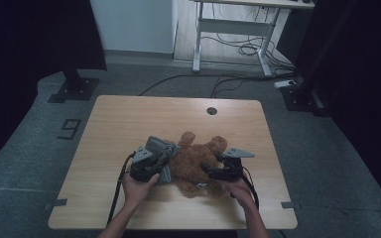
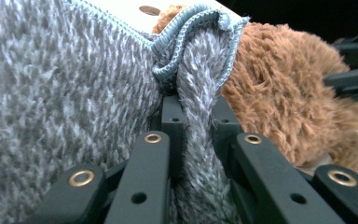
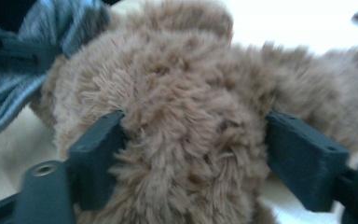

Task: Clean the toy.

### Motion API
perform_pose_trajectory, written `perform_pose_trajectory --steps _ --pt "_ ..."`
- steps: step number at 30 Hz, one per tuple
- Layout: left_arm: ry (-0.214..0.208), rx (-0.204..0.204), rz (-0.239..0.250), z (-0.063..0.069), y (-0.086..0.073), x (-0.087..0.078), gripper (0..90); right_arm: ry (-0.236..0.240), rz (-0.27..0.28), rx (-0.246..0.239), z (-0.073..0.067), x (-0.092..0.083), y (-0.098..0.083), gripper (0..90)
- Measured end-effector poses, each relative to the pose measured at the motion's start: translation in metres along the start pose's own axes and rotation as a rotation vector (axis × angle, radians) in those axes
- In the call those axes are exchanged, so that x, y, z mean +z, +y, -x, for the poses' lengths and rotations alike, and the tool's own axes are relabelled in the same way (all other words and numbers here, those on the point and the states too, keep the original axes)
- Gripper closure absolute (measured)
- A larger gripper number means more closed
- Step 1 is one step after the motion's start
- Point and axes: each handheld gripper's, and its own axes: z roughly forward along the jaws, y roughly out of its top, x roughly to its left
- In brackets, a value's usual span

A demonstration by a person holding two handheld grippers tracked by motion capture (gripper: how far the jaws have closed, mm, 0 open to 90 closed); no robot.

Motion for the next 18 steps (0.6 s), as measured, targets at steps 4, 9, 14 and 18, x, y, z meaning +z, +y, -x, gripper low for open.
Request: perform_pose_trajectory --steps 4,9,14,18 --pt "-0.005 -0.006 0.006 0.003 -0.004 -0.004 79.8 0.02 -0.002 -0.002 -0.003 0.0 -0.01 38.7" --pt "-0.003 -0.005 0.02 0.011 0.004 -0.016 79.4 0.025 0.003 -0.041 -0.009 -0.004 -0.015 49.0" --pt "-0.002 0.065 0.051 0.033 0.033 -0.014 79.4 0.016 0.025 -0.08 -0.011 -0.006 -0.021 52.8" --pt "-0.048 0.123 0.056 0.065 0.069 0.005 79.1 0.002 0.043 -0.112 -0.016 -0.008 -0.026 52.9"
